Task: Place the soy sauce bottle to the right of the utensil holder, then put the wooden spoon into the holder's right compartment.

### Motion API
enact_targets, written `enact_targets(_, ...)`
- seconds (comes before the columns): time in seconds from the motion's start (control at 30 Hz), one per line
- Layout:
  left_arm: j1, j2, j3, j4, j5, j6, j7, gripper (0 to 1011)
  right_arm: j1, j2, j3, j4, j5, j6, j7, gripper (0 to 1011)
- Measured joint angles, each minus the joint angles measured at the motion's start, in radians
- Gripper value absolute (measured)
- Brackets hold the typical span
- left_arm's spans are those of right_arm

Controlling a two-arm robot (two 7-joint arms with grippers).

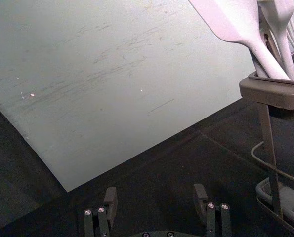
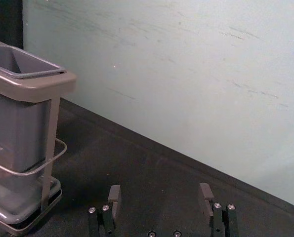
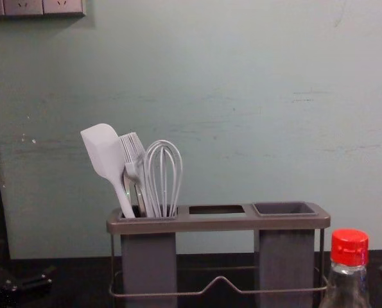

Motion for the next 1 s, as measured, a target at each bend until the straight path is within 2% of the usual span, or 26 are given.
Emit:
enact_targets(0.37, 0.000, 0.000, 0.000, 0.000, 0.000, 0.000, 0.000, 1005, -0.083, 0.027, 0.046, -0.084, -0.022, 0.017, -0.014, 1003)
enact_targets(0.73, 0.000, 0.000, 0.000, 0.000, 0.000, 0.000, 0.000, 1005, -0.224, 0.075, 0.105, -0.211, -0.037, 0.009, -0.027, 1003)
enact_targets(1.0, 0.000, 0.000, 0.000, 0.000, 0.000, 0.000, 0.000, 1005, -0.338, 0.104, 0.160, -0.297, -0.019, -0.023, -0.026, 1003)
